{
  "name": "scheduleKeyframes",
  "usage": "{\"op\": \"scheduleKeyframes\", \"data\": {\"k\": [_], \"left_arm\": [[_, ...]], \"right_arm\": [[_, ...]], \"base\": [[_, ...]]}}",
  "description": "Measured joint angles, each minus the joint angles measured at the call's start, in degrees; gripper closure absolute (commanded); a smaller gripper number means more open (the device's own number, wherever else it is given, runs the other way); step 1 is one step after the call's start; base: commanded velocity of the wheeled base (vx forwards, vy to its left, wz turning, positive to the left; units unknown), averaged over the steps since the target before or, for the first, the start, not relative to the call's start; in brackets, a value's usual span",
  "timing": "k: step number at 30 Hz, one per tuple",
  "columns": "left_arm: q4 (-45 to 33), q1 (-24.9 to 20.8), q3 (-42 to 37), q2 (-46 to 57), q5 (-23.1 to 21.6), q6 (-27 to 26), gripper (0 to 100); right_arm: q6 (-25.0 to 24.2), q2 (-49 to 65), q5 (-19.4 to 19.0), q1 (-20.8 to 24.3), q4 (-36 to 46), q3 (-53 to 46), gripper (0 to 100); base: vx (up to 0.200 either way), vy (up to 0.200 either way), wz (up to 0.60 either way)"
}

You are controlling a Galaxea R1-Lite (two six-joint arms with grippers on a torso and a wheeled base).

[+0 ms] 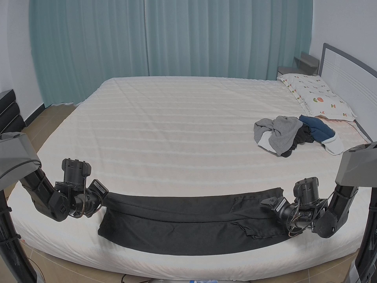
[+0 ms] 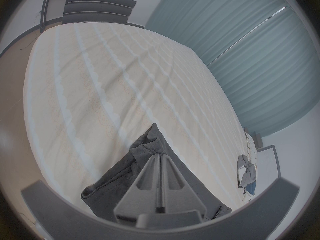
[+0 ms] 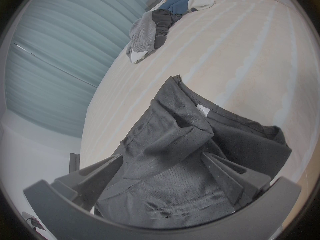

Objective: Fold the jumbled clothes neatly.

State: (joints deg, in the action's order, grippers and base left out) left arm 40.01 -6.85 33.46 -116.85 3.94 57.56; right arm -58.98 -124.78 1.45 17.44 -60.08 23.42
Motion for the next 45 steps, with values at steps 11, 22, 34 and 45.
{"op": "scheduleKeyframes", "data": {"k": [11,22,34,45], "left_arm": [[-0.05,0.0,-0.04,0.01,-0.02,0.05,100],[0.0,-0.01,0.05,0.01,0.0,-0.11,100],[-0.02,0.11,2.94,0.09,-0.09,-0.85,100],[-0.2,1.32,9.53,-0.11,-0.17,-4.11,100]], "right_arm": [[-2.04,-1.97,0.33,-0.26,-1.83,0.61,100],[-2.66,-1.46,0.0,-1.02,-1.65,0.67,100],[-2.11,1.22,-0.09,-2.05,-0.28,4.04,100],[0.65,1.72,0.0,-4.19,3.63,15.27,100]], "base": [[0.0,0.0,0.0],[0.0,0.0,0.0],[0.0,0.0,0.0],[0.0,0.0,0.0]]}}
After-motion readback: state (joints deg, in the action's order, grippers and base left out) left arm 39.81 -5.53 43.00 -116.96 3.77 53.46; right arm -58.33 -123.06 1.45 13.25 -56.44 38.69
